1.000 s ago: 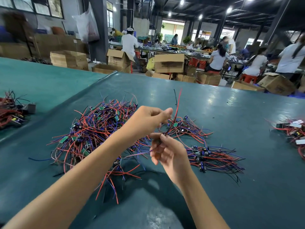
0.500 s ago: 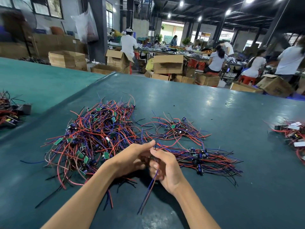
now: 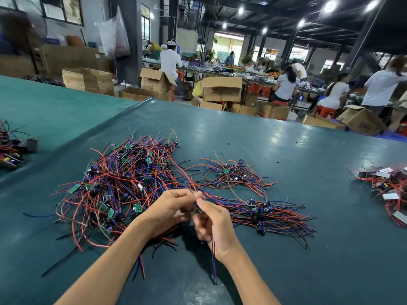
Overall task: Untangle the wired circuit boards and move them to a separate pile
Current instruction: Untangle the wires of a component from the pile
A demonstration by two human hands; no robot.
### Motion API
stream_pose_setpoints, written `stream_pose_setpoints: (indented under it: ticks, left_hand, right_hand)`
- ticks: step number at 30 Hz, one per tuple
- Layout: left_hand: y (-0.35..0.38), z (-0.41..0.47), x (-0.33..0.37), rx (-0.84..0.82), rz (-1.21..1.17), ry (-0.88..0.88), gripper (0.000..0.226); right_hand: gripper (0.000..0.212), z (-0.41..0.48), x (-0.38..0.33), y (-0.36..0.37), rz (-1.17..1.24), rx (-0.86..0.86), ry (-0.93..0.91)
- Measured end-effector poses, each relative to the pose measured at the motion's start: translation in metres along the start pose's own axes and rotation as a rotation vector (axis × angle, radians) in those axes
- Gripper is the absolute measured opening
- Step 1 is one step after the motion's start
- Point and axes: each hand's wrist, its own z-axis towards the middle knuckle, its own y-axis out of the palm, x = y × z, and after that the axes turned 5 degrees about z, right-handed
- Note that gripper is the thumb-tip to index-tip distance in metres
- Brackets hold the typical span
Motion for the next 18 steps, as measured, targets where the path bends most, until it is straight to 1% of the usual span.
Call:
stream_pose_setpoints:
  ticks: [2,5,9,12,14,18]
  left_hand:
    - [0.0008,0.0001,-0.0004,0.056,0.014,0.029,0.022]
    - [0.001,0.0002,-0.0018,0.083,0.025,0.075,0.023]
    - [-0.001,0.0023,-0.0046,0.027,0.03,0.105,0.028]
    - [-0.0026,0.0014,-0.003,-0.018,0.031,0.099,0.026]
    - [-0.0035,0.0018,-0.0022,-0.015,0.021,0.088,0.027]
    - [-0.005,0.0046,-0.0036,0.007,0.018,0.083,0.03]
  right_hand:
    - [0.027,0.0002,0.0022,0.0012,-0.065,0.023,-0.04]
    - [0.029,0.0009,0.0036,0.0021,-0.119,0.036,-0.083]
    - [0.046,0.0013,0.0037,0.0015,-0.132,0.002,-0.078]
    - [0.054,0.0011,0.004,0.0025,-0.137,0.005,-0.081]
    - [0.053,0.001,0.0045,0.0031,-0.12,0.009,-0.078]
    - [0.043,0.0012,0.005,0.0033,-0.111,0.02,-0.063]
